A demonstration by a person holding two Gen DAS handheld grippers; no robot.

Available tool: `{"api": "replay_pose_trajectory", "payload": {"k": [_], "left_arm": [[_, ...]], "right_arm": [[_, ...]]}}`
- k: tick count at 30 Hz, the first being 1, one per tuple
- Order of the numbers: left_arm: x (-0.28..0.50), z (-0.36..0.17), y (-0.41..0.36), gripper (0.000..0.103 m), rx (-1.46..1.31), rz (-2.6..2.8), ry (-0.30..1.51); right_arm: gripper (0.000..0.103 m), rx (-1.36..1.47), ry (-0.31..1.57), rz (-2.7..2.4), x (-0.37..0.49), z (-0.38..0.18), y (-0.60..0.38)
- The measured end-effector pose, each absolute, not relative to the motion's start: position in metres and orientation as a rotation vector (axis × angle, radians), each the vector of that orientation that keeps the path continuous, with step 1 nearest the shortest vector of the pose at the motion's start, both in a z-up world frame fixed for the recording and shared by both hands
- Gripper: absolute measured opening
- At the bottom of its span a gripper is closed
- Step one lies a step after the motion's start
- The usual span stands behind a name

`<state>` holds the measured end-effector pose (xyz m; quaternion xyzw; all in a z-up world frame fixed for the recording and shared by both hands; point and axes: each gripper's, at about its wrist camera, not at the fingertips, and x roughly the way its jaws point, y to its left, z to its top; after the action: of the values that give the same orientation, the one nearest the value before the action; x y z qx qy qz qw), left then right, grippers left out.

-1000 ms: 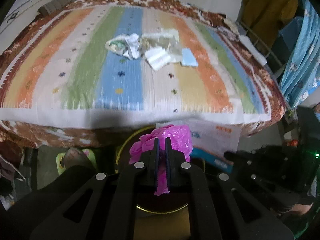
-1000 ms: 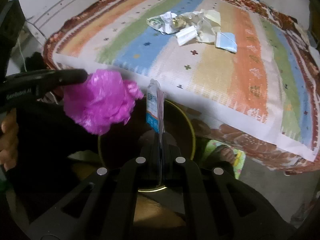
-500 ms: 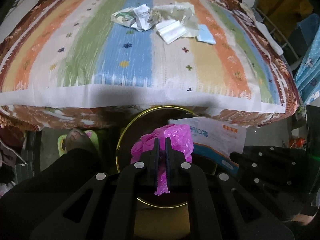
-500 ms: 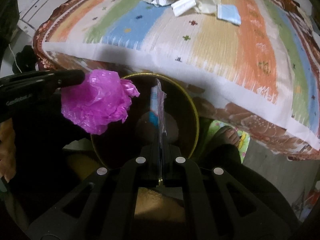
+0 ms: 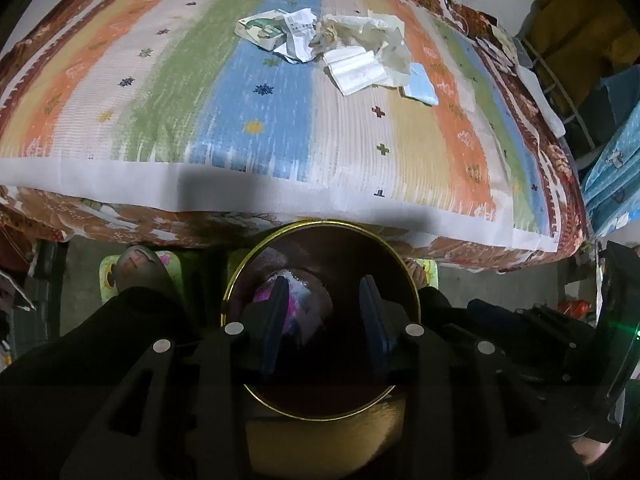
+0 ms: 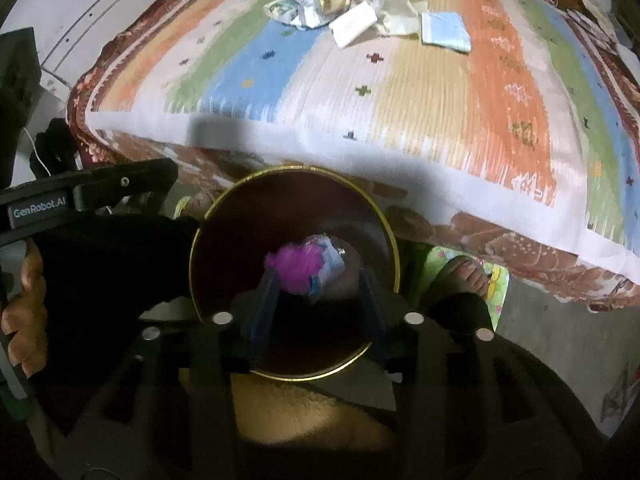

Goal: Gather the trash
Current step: 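Lower the pink bag into the bin and open the left tool, then reach the left tool to the crumpled white tissue and close on it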

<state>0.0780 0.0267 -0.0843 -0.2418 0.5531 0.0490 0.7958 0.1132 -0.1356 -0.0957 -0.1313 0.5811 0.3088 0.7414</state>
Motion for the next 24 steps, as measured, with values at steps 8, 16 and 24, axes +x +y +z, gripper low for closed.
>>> {"api": "replay_pose_trajectory", "payload": {"k": [8,16,24], "left_arm": [[0.084,-0.073,0.047,0.055,-0.567,0.128,1.15],[0.1,-0.053,0.06,0.076,-0.446,0.207,1.092],[0.113,-0.042,0.075,0.09,-0.437,0.219,1.042]], "right_arm": [[0.053,-0.245,1.201,0.701,0.122,-0.077,-0.136],[0.064,-0.191,1.143,0.719,0.143,-0.057,-0.132],[0.076,-0.215,1.076,0.724,0.162,-0.042,-0.119]]}}
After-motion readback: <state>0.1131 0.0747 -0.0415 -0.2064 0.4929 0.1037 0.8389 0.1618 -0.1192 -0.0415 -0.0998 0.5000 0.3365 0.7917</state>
